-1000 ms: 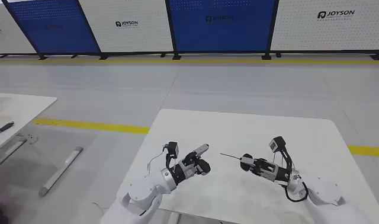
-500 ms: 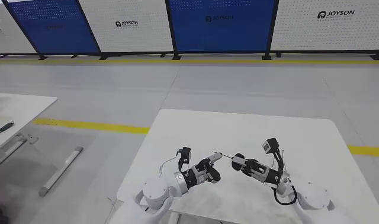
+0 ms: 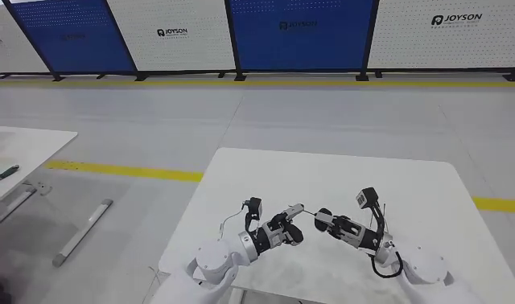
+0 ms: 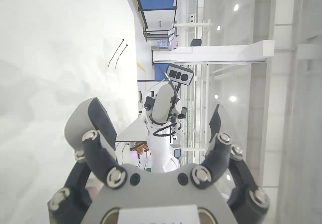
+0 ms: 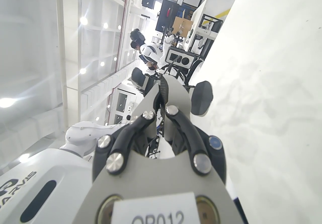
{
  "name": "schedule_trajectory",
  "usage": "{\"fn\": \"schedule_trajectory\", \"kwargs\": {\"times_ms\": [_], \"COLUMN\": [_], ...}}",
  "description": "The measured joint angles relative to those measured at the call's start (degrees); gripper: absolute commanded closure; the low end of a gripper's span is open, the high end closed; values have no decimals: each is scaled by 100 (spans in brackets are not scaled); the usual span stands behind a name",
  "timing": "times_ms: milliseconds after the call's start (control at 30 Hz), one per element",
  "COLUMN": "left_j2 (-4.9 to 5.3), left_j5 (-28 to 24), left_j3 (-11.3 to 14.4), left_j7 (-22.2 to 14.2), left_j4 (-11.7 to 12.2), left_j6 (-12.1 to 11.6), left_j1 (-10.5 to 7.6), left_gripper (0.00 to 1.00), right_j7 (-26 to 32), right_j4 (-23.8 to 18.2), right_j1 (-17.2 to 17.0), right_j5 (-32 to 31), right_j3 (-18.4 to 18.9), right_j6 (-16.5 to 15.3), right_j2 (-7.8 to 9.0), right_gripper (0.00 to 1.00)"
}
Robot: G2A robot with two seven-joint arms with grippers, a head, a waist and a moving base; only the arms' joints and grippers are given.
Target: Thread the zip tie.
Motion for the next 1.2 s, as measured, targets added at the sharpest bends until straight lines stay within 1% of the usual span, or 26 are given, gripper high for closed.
{"fn": "schedule_trajectory", "kwargs": {"times_ms": [133,233,400,467,533,567,633,867,967,1067,1100,1200], "left_j2": [0,0,-2,-12,-20,-20,-18,-17,-27,-36,-36,-34], "left_j5": [0,0,18,-30,-143,-155,-80,-65,-30,69,113,383], "left_j3": [0,0,18,35,34,49,97,101,141,200,215,246], "left_j7": [0,0,36,135,159,122,28,24,119,187,206,338], "left_j4": [0,0,-1,-5,18,42,99,103,106,147,166,222], "left_j6": [0,0,-32,-164,-291,-284,-194,-183,-263,-412,-429,-366], "left_j1": [0,0,2,16,7,-19,-91,-95,-113,-157,-169,-201], "left_gripper": [0,0,0,0,0,0,0,0,0,0,0,0], "right_j7": [-21,65,77,76,76,76,76,74,71,222,257,251], "right_j4": [-73,-103,-108,-107,-107,-107,-107,-108,-166,-189,-190,-175], "right_j1": [-58,-102,-109,-109,-108,-108,-108,-110,-146,-129,-125,-116], "right_j5": [-114,-122,-113,-113,-113,-113,-113,-113,-141,-147,-136,-128], "right_j3": [50,133,149,149,149,149,149,148,131,130,136,181], "right_j6": [410,586,597,596,596,596,596,596,700,807,820,806], "right_j2": [11,29,31,31,31,31,31,31,22,15,12,7], "right_gripper": [100,100,100,100,100,100,100,100,100,100,100,100]}}
